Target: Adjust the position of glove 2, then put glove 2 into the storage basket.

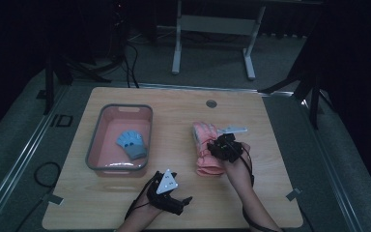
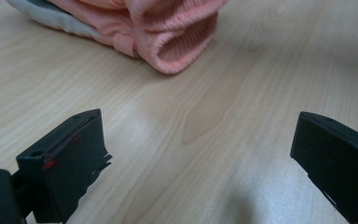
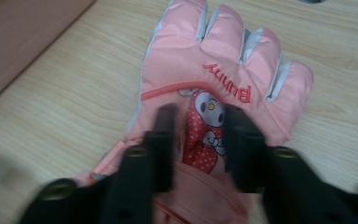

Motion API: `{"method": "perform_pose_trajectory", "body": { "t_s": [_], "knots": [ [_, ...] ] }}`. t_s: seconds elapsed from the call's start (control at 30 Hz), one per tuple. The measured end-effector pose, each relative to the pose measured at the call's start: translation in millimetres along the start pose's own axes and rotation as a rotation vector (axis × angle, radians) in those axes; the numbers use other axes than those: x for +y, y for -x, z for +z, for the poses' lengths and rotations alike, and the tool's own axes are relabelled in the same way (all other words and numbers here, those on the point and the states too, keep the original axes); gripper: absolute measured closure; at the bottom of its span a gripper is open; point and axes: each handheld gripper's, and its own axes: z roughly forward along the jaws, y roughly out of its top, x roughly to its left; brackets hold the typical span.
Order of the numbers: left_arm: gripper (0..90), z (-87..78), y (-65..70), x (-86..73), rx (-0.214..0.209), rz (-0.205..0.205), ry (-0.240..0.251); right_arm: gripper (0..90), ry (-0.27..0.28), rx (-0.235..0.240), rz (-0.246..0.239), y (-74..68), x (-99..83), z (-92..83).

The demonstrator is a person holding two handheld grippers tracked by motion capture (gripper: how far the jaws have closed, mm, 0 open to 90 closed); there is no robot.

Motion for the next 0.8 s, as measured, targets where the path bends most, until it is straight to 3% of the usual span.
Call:
{"method": "perform_pose_trajectory", "body": {
  "t_s": [0.13,0.2,0.33,0.5,0.57,0.67,0.73,0.77,0.8],
  "knots": [
    [3.5,-3.1,-0.3,3.4,0.029,-0.01,0.023,42.2,0.014,0.029,-0.03,7.0,1.0,-9.1],
    [3.4,-5.1,0.3,5.9,0.041,-0.024,0.03,29.7,0.02,0.066,-0.048,12.3,1.2,-16.0],
    [3.5,-8.3,1.3,13.6,0.059,-0.068,0.006,18.4,0.038,0.099,-0.053,20.7,0.3,-27.3],
    [3.5,-10.6,-1.0,23.1,0.051,-0.135,-0.014,16.2,0.082,0.127,-0.083,29.9,-3.8,-37.6],
    [3.5,-12.6,-3.1,28.2,0.053,-0.155,-0.013,14.1,0.12,0.102,-0.135,33.4,-6.1,-41.1],
    [3.5,-15.9,-5.4,39.4,0.064,-0.136,0.001,13.9,0.142,0.12,-0.157,38.1,-8.1,-47.1],
    [3.6,-15.9,-5.4,39.4,0.064,-0.136,0.001,13.9,0.147,0.103,-0.158,40.7,-8.6,-49.8],
    [3.6,-14.8,-7.3,53.5,0.048,-0.116,0.01,14.0,0.147,0.103,-0.158,40.7,-8.6,-49.8],
    [4.1,-13.8,-7.2,59.0,0.052,-0.103,0.012,14.1,0.163,0.105,-0.137,49.4,-8.8,-55.4]
  ]
}}
